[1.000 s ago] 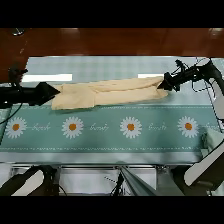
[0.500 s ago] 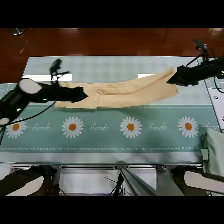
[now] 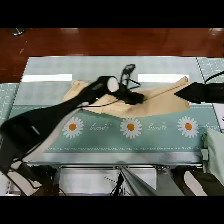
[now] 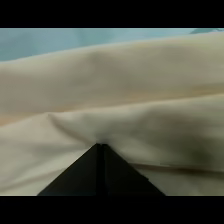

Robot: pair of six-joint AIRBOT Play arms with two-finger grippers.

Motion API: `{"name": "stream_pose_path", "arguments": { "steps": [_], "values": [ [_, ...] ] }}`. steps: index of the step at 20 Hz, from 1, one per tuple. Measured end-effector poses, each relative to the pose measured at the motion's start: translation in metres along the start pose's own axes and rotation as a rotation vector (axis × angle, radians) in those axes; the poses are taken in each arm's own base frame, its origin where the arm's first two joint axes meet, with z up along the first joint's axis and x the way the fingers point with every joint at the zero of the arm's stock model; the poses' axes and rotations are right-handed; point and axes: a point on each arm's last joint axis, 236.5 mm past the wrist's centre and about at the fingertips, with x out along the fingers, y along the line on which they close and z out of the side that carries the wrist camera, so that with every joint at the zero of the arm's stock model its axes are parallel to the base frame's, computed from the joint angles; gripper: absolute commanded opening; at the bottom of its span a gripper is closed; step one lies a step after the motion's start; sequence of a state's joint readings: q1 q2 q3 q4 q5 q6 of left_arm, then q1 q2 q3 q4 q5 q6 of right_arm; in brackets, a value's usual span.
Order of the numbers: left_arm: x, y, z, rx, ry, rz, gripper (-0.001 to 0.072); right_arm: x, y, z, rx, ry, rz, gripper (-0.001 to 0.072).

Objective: Fold the shirts.

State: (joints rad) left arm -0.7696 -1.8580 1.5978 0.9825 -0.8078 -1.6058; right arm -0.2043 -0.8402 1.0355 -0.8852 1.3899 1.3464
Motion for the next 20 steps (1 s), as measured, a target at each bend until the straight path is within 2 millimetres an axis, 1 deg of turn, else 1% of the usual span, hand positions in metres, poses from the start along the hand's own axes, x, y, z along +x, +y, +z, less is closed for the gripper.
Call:
{"name": "stream_pose_path", "arguments": {
  "steps": [2, 4, 5, 6, 8, 9, 10, 12, 13, 14, 15, 16, 17, 18, 19, 20],
  "values": [
    [0.023, -0.026, -0.015, 0.014, 0.045, -0.034, 0.0021, -0.004, 0.007, -0.001, 0.010, -0.016, 0.014, 0.0021],
    [0.032, -0.040, -0.026, 0.017, 0.081, -0.059, 0.0021, -0.007, 0.014, -0.001, 0.019, -0.028, 0.034, 0.0020],
    [0.031, -0.039, -0.023, 0.010, 0.081, -0.059, 0.0022, -0.007, 0.016, -0.001, 0.024, -0.031, 0.042, 0.0021],
    [0.026, -0.033, -0.019, -0.002, 0.083, -0.056, 0.0022, -0.008, 0.018, -0.001, 0.026, -0.034, 0.049, 0.0021],
    [0.006, -0.015, 0.000, -0.043, 0.067, -0.053, 0.0022, -0.009, 0.021, -0.001, 0.036, -0.037, 0.060, 0.0020],
    [-0.010, 0.001, 0.016, -0.071, 0.043, -0.045, 0.0021, -0.009, 0.022, -0.001, 0.041, -0.038, 0.065, 0.0021],
    [-0.029, 0.017, 0.029, -0.098, 0.025, -0.036, 0.0021, -0.009, 0.025, 0.000, 0.043, -0.041, 0.072, 0.0020],
    [-0.077, 0.055, 0.056, -0.159, -0.024, -0.014, 0.0022, -0.005, 0.033, 0.001, 0.031, -0.044, 0.091, 0.0021],
    [-0.107, 0.079, 0.068, -0.184, -0.056, 0.013, 0.0022, -0.001, 0.040, 0.001, 0.020, -0.038, 0.107, 0.0020],
    [-0.135, 0.101, 0.074, -0.204, -0.077, 0.043, 0.0022, 0.006, 0.047, 0.002, 0.008, -0.031, 0.126, 0.0020],
    [-0.170, 0.124, 0.079, -0.217, -0.101, 0.090, 0.0022, 0.013, 0.056, 0.003, -0.006, -0.022, 0.148, 0.0021],
    [-0.203, 0.143, 0.079, -0.229, -0.121, 0.135, 0.0022, 0.022, 0.067, 0.005, -0.022, -0.012, 0.174, 0.0021],
    [-0.240, 0.162, 0.076, -0.240, -0.149, 0.193, 0.0023, 0.033, 0.078, 0.008, -0.037, 0.004, 0.200, 0.0021],
    [-0.276, 0.177, 0.073, -0.251, -0.190, 0.247, 0.0022, 0.044, 0.088, 0.012, -0.053, 0.017, 0.218, 0.0021],
    [-0.316, 0.188, 0.067, -0.262, -0.246, 0.304, 0.0022, 0.057, 0.100, 0.016, -0.071, 0.035, 0.238, 0.0021],
    [-0.351, 0.193, 0.058, -0.272, -0.306, 0.349, 0.0023, 0.071, 0.111, 0.021, -0.086, 0.050, 0.255, 0.0021]
  ]
}}
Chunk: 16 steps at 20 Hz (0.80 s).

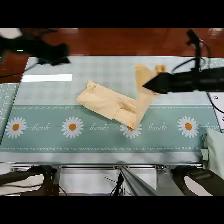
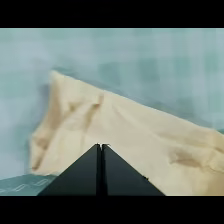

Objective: Fold the shirts.

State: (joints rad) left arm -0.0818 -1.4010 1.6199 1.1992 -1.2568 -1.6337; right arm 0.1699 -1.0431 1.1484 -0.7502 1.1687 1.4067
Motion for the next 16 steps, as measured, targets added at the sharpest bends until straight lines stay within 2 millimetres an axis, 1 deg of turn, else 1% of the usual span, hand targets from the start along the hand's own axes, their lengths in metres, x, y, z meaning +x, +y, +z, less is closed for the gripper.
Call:
{"name": "stream_pose_path", "arguments": {
  "steps": [2, 3, 4, 5, 6, 7, 9, 10, 11, 12, 13, 14, 15, 16],
  "values": [
    [-0.055, 0.017, -0.003, -0.019, -0.135, 0.045, 0.0023, 0.037, 0.013, 0.013, -0.028, 0.041, 0.032, 0.0021],
    [-0.074, 0.023, -0.012, -0.022, -0.187, 0.064, 0.0023, 0.056, 0.018, 0.017, -0.039, 0.063, 0.046, 0.0021],
    [-0.088, 0.024, -0.025, -0.026, -0.228, 0.068, 0.0023, 0.079, 0.023, 0.021, -0.050, 0.089, 0.058, 0.0021],
    [-0.098, 0.024, -0.046, -0.031, -0.254, 0.065, 0.0023, 0.102, 0.027, 0.025, -0.057, 0.108, 0.067, 0.0021],
    [-0.100, 0.022, -0.068, -0.041, -0.272, 0.050, 0.0022, 0.123, 0.029, 0.029, -0.063, 0.121, 0.075, 0.0021],
    [-0.098, 0.021, -0.091, -0.056, -0.274, 0.031, 0.0023, 0.145, 0.030, 0.031, -0.064, 0.139, 0.081, 0.0021],
    [-0.085, 0.016, -0.137, -0.102, -0.257, -0.034, 0.0022, 0.183, 0.031, 0.034, -0.054, 0.162, 0.094, 0.0021],
    [-0.075, 0.016, -0.159, -0.130, -0.239, -0.064, 0.0022, 0.200, 0.030, 0.033, -0.051, 0.176, 0.096, 0.0021],
    [-0.067, 0.014, -0.176, -0.157, -0.227, -0.092, 0.0022, 0.217, 0.030, 0.032, -0.040, 0.189, 0.103, 0.0023],
    [-0.056, 0.015, -0.194, -0.189, -0.204, -0.117, 0.0023, 0.231, 0.030, 0.031, -0.026, 0.198, 0.112, 0.0159],
    [-0.046, 0.016, -0.207, -0.216, -0.184, -0.136, 0.0022, 0.244, 0.029, 0.028, -0.005, 0.209, 0.119, 0.0506],
    [-0.037, 0.017, -0.217, -0.244, -0.173, -0.150, 0.0022, 0.255, 0.028, 0.024, 0.020, 0.224, 0.129, 0.0630],
    [-0.029, 0.020, -0.226, -0.264, -0.156, -0.154, 0.0022, 0.264, 0.029, 0.020, 0.045, 0.240, 0.146, 0.0630],
    [-0.022, 0.022, -0.232, -0.286, -0.147, -0.161, 0.0023, 0.268, 0.032, 0.016, 0.066, 0.259, 0.170, 0.0629]
  ]
}}
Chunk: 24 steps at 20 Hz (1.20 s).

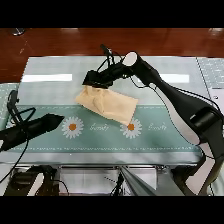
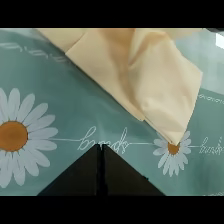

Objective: Fold the shirts.

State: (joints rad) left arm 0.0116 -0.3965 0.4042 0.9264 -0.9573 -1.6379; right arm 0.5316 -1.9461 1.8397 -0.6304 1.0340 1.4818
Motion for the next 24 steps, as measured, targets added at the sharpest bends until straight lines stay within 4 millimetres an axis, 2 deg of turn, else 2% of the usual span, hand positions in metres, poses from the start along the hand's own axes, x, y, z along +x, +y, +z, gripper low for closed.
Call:
{"name": "stream_pose_path", "arguments": {
  "steps": [2, 4, 5, 7, 8, 10, 12, 14, 16, 18, 19, 21, 24],
  "values": [
    [0.007, 0.007, -0.007, -0.028, 0.007, 0.001, 0.0023, -0.004, 0.002, -0.006, 0.022, 0.048, 0.039, 0.0627],
    [0.011, 0.010, -0.008, -0.042, 0.004, -0.002, 0.0023, -0.035, 0.001, -0.004, 0.020, 0.077, 0.062, 0.0627],
    [0.012, 0.012, -0.010, -0.047, 0.008, 0.000, 0.0022, -0.057, 0.004, -0.004, 0.007, 0.093, 0.072, 0.0627],
    [0.014, 0.013, -0.010, -0.054, 0.004, -0.001, 0.0023, -0.117, 0.012, -0.003, -0.055, 0.091, 0.053, 0.0627],
    [0.014, 0.013, -0.010, -0.055, 0.003, -0.001, 0.0023, -0.149, 0.008, -0.003, -0.092, 0.073, -0.013, 0.0627],
    [0.014, 0.014, -0.010, -0.058, 0.002, -0.001, 0.0023, -0.210, -0.017, -0.017, -0.122, 0.035, -0.223, 0.0627],
    [0.015, 0.014, -0.011, -0.048, 0.003, -0.002, 0.0023, -0.264, -0.055, -0.039, -0.049, -0.051, -0.448, 0.0627],
    [0.015, 0.014, -0.011, -0.033, 0.003, -0.003, 0.0023, -0.297, -0.095, -0.072, 0.080, -0.171, -0.607, 0.0626],
    [0.015, 0.014, -0.010, -0.025, 0.001, -0.003, 0.0022, -0.290, -0.128, -0.110, 0.230, -0.259, -0.619, 0.0626],
    [0.015, 0.014, -0.010, -0.019, -0.003, -0.003, 0.0023, -0.257, -0.152, -0.141, 0.376, -0.303, -0.531, 0.0626],
    [0.015, 0.014, -0.009, -0.020, -0.006, -0.002, 0.0023, -0.239, -0.157, -0.151, 0.433, -0.311, -0.465, 0.0626],
    [0.016, 0.014, -0.006, -0.019, -0.015, -0.002, 0.0023, -0.210, -0.170, -0.161, 0.516, -0.315, -0.373, 0.0626],
    [0.017, 0.015, -0.006, -0.023, -0.012, -0.001, 0.0023, -0.178, -0.181, -0.159, 0.583, -0.267, -0.290, 0.0626]
  ]
}}
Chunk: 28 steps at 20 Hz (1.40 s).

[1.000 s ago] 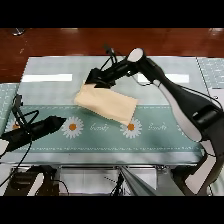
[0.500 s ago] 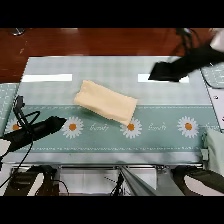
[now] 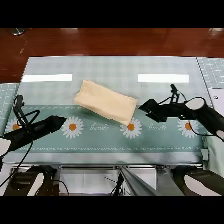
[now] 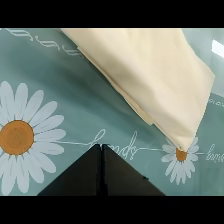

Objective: Fold the shirts.

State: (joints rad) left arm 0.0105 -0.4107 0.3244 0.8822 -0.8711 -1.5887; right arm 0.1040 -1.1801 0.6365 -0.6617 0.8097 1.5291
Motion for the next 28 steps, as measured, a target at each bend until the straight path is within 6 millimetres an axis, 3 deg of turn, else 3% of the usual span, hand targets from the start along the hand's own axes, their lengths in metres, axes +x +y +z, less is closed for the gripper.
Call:
{"name": "stream_pose_path", "arguments": {
  "steps": [5, 6, 7, 8, 11, 14, 19, 22, 25, 28],
  "values": [
    [0.001, 0.000, -0.002, -0.003, 0.008, 0.000, 0.0023, 0.054, 0.014, -0.013, -0.029, 0.189, 0.031, 0.0621],
    [0.001, 0.000, -0.002, -0.004, 0.010, -0.001, 0.0023, 0.062, 0.019, -0.014, -0.035, 0.219, 0.043, 0.0533],
    [0.001, 0.000, -0.002, -0.004, 0.011, -0.003, 0.0023, 0.071, 0.023, -0.014, -0.042, 0.241, 0.049, 0.0317],
    [0.001, -0.001, -0.003, -0.005, 0.013, -0.004, 0.0023, 0.077, 0.024, -0.016, -0.064, 0.265, 0.044, 0.0033],
    [0.001, -0.001, -0.003, -0.006, 0.015, -0.006, 0.0023, 0.085, 0.049, -0.013, -0.164, 0.302, 0.086, 0.0021],
    [0.001, -0.002, -0.003, -0.008, 0.016, -0.007, 0.0023, 0.071, 0.091, 0.012, -0.322, 0.287, 0.104, 0.0020],
    [0.001, -0.002, -0.004, -0.008, 0.017, -0.008, 0.0023, -0.001, 0.180, 0.067, -0.585, 0.175, 0.084, 0.0020],
    [0.001, -0.002, -0.004, -0.008, 0.018, -0.008, 0.0023, -0.062, 0.206, 0.105, -0.642, 0.053, 0.023, 0.0020],
    [0.001, -0.002, -0.004, -0.008, 0.018, -0.008, 0.0023, -0.133, 0.201, 0.140, -0.595, -0.069, -0.034, 0.0020],
    [0.001, -0.002, -0.004, -0.009, 0.018, -0.008, 0.0023, -0.204, 0.170, 0.166, -0.493, -0.175, -0.096, 0.0020]
  ]
}}
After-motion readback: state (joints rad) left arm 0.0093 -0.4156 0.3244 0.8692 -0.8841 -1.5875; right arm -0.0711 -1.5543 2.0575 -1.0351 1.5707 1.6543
